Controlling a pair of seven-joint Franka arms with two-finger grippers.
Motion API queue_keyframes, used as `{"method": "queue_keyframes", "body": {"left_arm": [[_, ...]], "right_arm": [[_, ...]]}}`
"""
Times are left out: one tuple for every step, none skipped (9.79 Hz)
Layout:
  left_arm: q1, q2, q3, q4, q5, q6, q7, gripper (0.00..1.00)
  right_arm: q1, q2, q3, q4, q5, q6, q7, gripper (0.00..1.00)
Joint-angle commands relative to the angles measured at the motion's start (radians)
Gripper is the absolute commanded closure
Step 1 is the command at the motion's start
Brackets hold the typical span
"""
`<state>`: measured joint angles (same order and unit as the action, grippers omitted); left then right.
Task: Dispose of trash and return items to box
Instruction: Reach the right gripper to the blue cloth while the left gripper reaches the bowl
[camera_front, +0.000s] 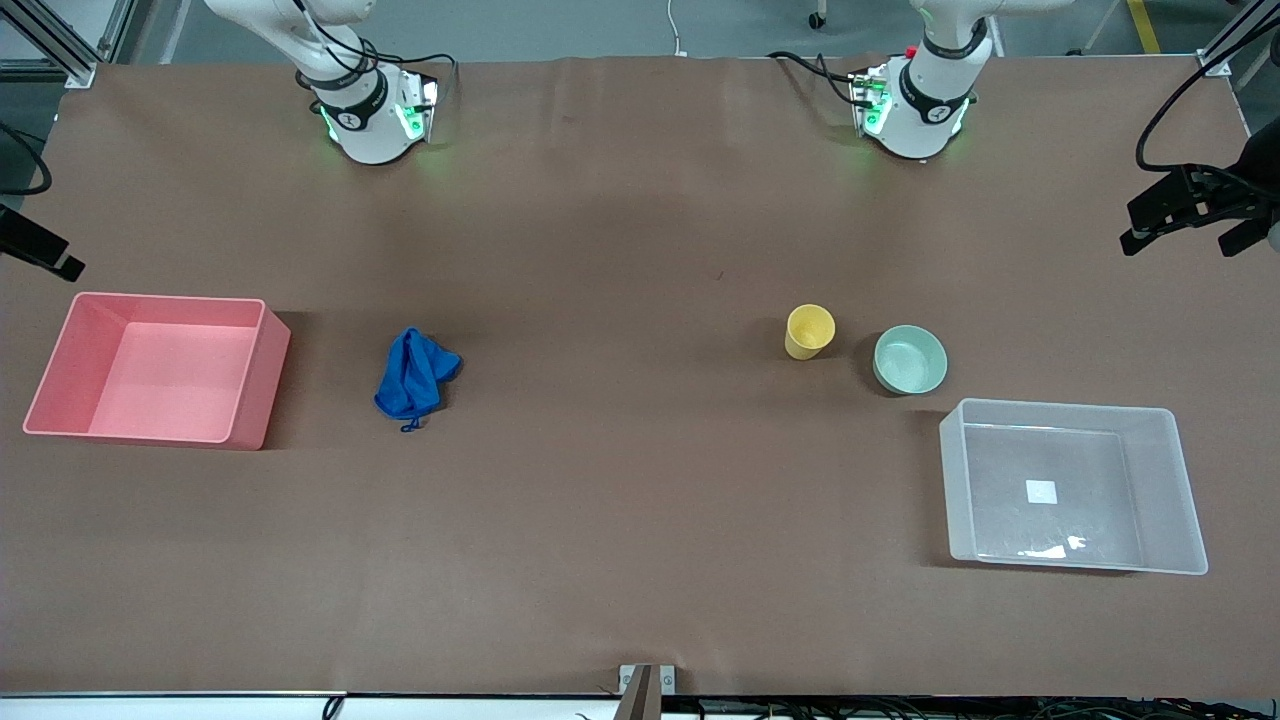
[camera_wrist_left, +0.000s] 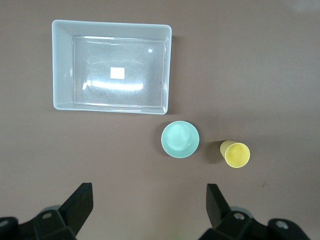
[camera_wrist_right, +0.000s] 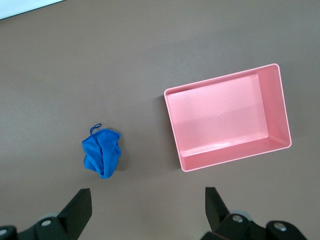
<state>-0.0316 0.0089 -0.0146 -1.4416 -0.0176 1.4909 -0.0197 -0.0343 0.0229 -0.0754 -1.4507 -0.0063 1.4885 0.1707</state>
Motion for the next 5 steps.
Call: {"method": "queue_keyframes", "body": {"left_arm": [[0.001, 0.01, -0.002, -0.014, 0.018, 0.003, 0.003, 0.0], [0.001, 0.011, -0.002, -0.013, 0.007, 0.003, -0.003, 0.0], [0.002, 0.01, 0.001, -0.013, 0.007, 0.003, 0.0, 0.0], [0.004, 0.01, 0.002, -0.013, -0.001, 0.003, -0.002, 0.0], [0.004, -0.001, 0.005, -0.026, 0.001, 0.002, 0.003, 0.0]], "right_arm": [[-0.01, -0.008, 0.005, -0.005, 0.011, -0.005, -0.01, 0.0], [-0.01, -0.008, 0.005, -0.005, 0.012, -0.005, -0.01, 0.0], [-0.01, -0.008, 0.005, -0.005, 0.011, -0.005, -0.01, 0.0], [-0.01, -0.008, 0.005, -0.005, 0.011, -0.005, -0.01, 0.0], [-0.01, -0.008, 0.005, -0.005, 0.011, -0.005, -0.01, 0.0]]}}
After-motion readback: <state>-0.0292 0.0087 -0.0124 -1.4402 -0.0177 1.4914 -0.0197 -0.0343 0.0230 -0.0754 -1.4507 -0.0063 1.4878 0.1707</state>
